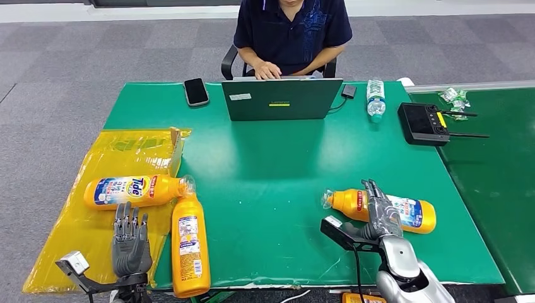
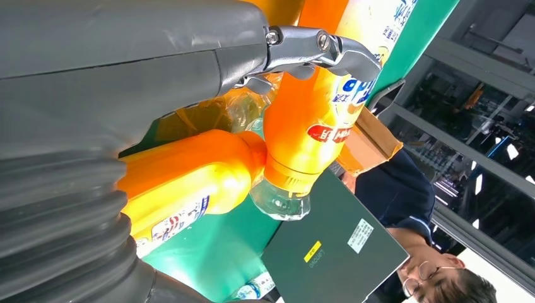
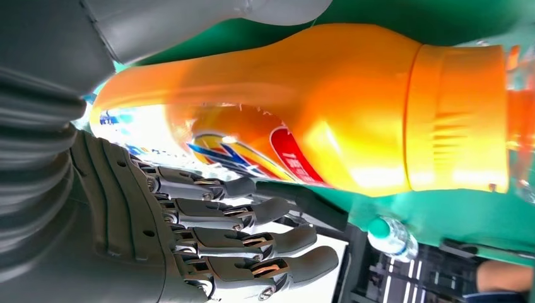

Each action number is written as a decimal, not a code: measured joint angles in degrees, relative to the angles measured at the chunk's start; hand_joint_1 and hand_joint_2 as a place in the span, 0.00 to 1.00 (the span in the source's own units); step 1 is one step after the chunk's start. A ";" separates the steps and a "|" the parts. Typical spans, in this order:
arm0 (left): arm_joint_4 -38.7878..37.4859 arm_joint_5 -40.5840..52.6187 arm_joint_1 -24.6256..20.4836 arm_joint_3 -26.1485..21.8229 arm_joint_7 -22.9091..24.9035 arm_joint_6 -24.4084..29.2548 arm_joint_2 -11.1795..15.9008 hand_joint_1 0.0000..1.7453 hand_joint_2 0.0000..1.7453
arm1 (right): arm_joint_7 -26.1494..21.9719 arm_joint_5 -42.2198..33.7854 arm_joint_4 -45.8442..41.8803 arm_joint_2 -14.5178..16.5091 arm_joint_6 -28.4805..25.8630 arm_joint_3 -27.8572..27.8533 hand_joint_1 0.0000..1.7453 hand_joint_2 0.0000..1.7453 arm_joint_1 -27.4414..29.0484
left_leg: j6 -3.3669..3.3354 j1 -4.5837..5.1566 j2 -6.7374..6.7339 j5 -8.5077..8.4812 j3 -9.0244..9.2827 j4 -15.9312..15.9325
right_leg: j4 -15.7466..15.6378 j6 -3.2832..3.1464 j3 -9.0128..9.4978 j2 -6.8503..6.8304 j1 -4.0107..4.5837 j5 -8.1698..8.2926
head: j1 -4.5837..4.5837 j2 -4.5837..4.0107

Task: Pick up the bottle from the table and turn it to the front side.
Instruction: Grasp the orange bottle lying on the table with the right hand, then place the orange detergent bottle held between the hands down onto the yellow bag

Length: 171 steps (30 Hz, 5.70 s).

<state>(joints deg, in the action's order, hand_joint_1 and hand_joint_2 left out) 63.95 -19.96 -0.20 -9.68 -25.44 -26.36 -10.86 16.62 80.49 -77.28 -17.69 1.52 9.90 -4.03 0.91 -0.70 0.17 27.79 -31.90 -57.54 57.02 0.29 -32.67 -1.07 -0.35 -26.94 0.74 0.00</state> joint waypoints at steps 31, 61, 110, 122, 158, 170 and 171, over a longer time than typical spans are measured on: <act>-2.20 -5.00 -1.39 0.00 1.08 -2.60 -0.31 0.00 1.00 | -6.96 -2.94 19.09 -1.84 4.95 -1.37 0.00 1.00 -13.61 | -0.02 0.05 -0.17 -0.03 0.15 -0.01 | -0.01 0.04 0.07 0.17 -0.05 0.11 | 0.00 0.00; -8.73 -17.33 -4.05 0.92 5.00 -8.20 -0.25 0.00 1.00 | -11.65 -12.55 41.63 -5.92 10.09 9.10 1.00 1.00 -30.63 | -0.05 0.06 -0.20 -0.08 0.45 -0.04 | -0.03 0.09 0.39 0.21 -0.06 0.21 | 0.00 0.00; -23.46 12.12 -25.33 13.20 -11.50 10.15 -2.06 0.00 1.00 | -28.20 -34.65 43.79 24.16 -17.97 9.24 1.00 1.00 -52.82 | 0.25 0.07 -0.24 -0.45 -0.10 -0.05 | 0.38 -0.17 -0.40 0.28 -0.05 0.41 | 0.00 0.00; -27.08 12.70 -31.71 14.05 -11.58 10.95 -3.66 0.00 1.00 | -28.50 -38.41 42.63 28.81 -15.30 8.48 1.00 1.00 -53.44 | 0.26 0.07 -0.26 -0.45 -0.13 -0.05 | 0.39 -0.18 -0.46 0.30 -0.05 0.41 | 0.00 0.00; -32.22 14.35 -40.10 14.84 -11.76 16.04 -7.60 0.00 1.00 | -31.40 -47.94 40.19 33.95 -11.36 8.22 1.00 1.00 -57.34 | 0.26 0.09 -0.27 -0.45 -0.19 -0.06 | 0.41 -0.18 -0.52 0.31 -0.05 0.42 | 0.00 0.00; -33.46 15.20 -45.03 15.84 -11.56 18.59 -8.21 0.00 1.00 | -31.05 -51.26 40.19 35.11 -9.94 8.22 1.00 1.00 -58.80 | 0.27 0.10 -0.34 -0.46 -0.20 -0.08 | 0.42 -0.23 -0.59 0.39 -0.03 0.46 | 0.00 0.00; -33.46 14.44 -45.19 16.23 -11.52 18.74 -8.21 0.00 1.00 | -31.08 -51.50 40.19 35.17 -9.81 8.22 1.00 1.00 -58.83 | 0.27 0.11 -0.34 -0.46 -0.20 -0.08 | 0.42 -0.23 -0.59 0.40 -0.03 0.46 | 0.00 0.00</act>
<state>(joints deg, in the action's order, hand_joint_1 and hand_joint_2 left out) 30.49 -5.52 -45.39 6.55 -36.96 -7.62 -19.07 -14.46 28.98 -37.09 17.47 -8.29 18.12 -62.86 1.19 -0.59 -0.17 27.33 -32.10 -57.63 57.44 0.06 -33.26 -0.67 -0.38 -26.48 0.74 0.00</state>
